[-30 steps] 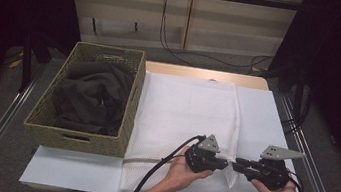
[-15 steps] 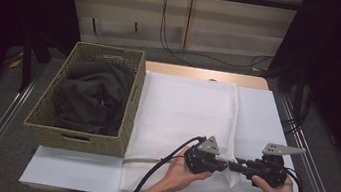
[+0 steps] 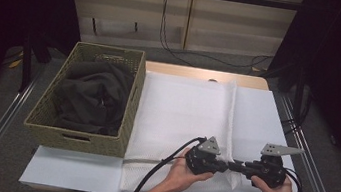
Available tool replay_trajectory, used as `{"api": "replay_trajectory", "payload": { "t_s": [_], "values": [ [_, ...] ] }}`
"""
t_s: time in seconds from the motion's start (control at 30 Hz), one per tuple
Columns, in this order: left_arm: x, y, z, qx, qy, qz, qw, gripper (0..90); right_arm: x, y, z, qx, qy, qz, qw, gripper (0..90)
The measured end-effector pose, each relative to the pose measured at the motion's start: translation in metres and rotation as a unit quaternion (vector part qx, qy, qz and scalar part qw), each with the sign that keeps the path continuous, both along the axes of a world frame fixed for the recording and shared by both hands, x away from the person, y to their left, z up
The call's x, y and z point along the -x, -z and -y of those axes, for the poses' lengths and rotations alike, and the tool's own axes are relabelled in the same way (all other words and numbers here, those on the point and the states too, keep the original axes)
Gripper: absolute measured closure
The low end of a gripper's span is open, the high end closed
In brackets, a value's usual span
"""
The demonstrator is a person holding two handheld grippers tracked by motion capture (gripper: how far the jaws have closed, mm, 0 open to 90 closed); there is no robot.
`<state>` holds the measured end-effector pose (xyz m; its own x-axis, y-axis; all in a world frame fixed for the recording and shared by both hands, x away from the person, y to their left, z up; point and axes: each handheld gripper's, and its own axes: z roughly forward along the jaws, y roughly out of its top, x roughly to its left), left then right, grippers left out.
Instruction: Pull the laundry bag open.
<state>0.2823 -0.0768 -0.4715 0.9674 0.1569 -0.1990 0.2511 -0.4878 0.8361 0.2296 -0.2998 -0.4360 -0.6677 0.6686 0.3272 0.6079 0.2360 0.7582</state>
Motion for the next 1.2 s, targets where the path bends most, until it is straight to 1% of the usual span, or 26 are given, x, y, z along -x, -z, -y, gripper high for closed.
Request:
{"api": "replay_trajectory", "payload": {
  "t_s": [0.03,0.07,0.17,0.2,0.23,0.27,0.33,0.37,0.43,0.5,0.53,0.57,0.6,0.67,0.7,0.73,0.77,0.8,0.83,0.87,0.9,1.0,1.1,1.13,1.17,1.2],
  "values": [
    [0.000,-0.001,0.000,-0.004,0.001,0.004,1.0000,86.6,0.000,0.000,0.000,0.000,0.000,0.000,1.0000,85.9],
    [0.000,-0.002,-0.001,-0.013,0.000,0.007,0.9999,86.6,0.000,0.000,0.000,0.001,0.002,-0.001,1.0000,85.1],
    [0.000,-0.001,0.000,-0.007,0.002,0.003,1.0000,86.7,0.000,0.000,0.000,0.000,0.006,0.001,1.0000,81.1],
    [0.001,-0.001,0.000,-0.011,0.002,0.004,0.9999,86.7,0.000,0.000,0.000,-0.001,0.006,0.002,1.0000,79.7],
    [0.001,-0.001,-0.001,-0.014,0.004,0.005,0.9999,86.7,0.000,0.000,0.001,-0.005,0.010,0.000,0.9999,83.8],
    [0.000,-0.001,-0.001,-0.008,0.006,0.004,0.9999,86.7,0.000,0.000,0.001,-0.004,0.010,0.001,0.9999,85.0],
    [0.000,-0.001,-0.001,-0.005,0.005,0.001,1.0000,86.7,0.000,0.000,0.002,-0.005,0.014,0.000,0.9999,85.8],
    [-0.001,-0.002,-0.002,-0.009,0.007,0.002,0.9999,86.7,0.001,-0.001,0.003,-0.008,0.018,0.001,0.9998,86.4],
    [-0.002,-0.004,-0.004,-0.008,0.008,0.000,0.9999,86.6,0.004,-0.002,0.002,-0.007,0.025,0.005,0.9996,86.9],
    [-0.002,-0.005,-0.005,-0.018,0.014,0.002,0.9997,86.7,0.006,-0.003,0.002,-0.005,0.033,0.007,0.9994,87.1],
    [-0.001,-0.006,-0.006,-0.020,0.013,0.002,0.9997,86.7,0.008,-0.003,0.002,-0.003,0.036,0.007,0.9993,87.2],
    [0.000,-0.005,-0.005,-0.016,0.009,0.000,0.9998,86.7,0.008,-0.003,0.003,-0.003,0.040,0.009,0.9991,87.2],
    [0.000,-0.005,-0.006,-0.017,0.011,0.000,0.9998,86.7,0.009,-0.003,0.004,-0.003,0.043,0.009,0.9990,87.2],
    [0.000,-0.005,-0.005,-0.018,0.011,0.000,0.9998,86.8,0.010,-0.003,0.008,-0.007,0.053,0.000,0.9986,87.3],
    [0.000,-0.005,-0.005,-0.017,0.010,-0.001,0.9998,86.8,0.010,-0.003,0.008,-0.007,0.053,0.000,0.9986,87.3],
    [0.000,-0.004,-0.004,-0.016,0.009,-0.003,0.9998,86.8,0.009,-0.002,0.008,-0.005,0.050,0.006,0.9987,87.2],
    [0.000,-0.003,-0.004,-0.012,0.009,-0.005,0.9999,86.8,0.010,-0.002,0.008,-0.005,0.052,0.005,0.9986,87.2],
    [-0.001,-0.004,-0.005,-0.019,0.012,-0.003,0.9997,86.8,0.010,-0.002,0.008,-0.003,0.052,0.005,0.9986,87.2],
    [-0.001,-0.004,-0.006,-0.019,0.014,-0.004,0.9997,86.7,0.009,-0.001,0.008,-0.001,0.053,0.006,0.9986,87.1],
    [-0.001,-0.003,-0.006,-0.021,0.012,-0.008,0.9997,86.8,0.009,-0.002,0.007,-0.001,0.053,0.001,0.9986,87.1],
    [-0.001,-0.003,-0.007,-0.015,0.011,-0.009,0.9998,86.8,0.009,-0.001,0.007,0.000,0.052,0.001,0.9987,87.1],
    [-0.001,-0.004,-0.009,-0.027,0.011,-0.003,0.9996,86.8,0.008,-0.001,0.006,0.001,0.052,-0.003,0.9987,87.2],
    [-0.002,-0.002,-0.010,-0.024,0.009,-0.008,0.9996,86.8,0.009,-0.002,0.006,0.001,0.055,-0.001,0.9985,87.4],
    [-0.002,-0.002,-0.010,-0.018,0.007,-0.012,0.9997,86.8,0.009,-0.002,0.006,0.000,0.057,0.000,0.9984,87.4],
    [-0.002,-0.003,-0.010,-0.024,0.008,-0.010,0.9996,86.8,0.009,-0.002,0.007,-0.002,0.059,-0.003,0.9983,87.4],
    [-0.002,-0.003,-0.010,-0.025,0.008,-0.010,0.9996,86.8,0.009,-0.002,0.007,-0.002,0.059,-0.003,0.9983,87.4]
  ]
}}
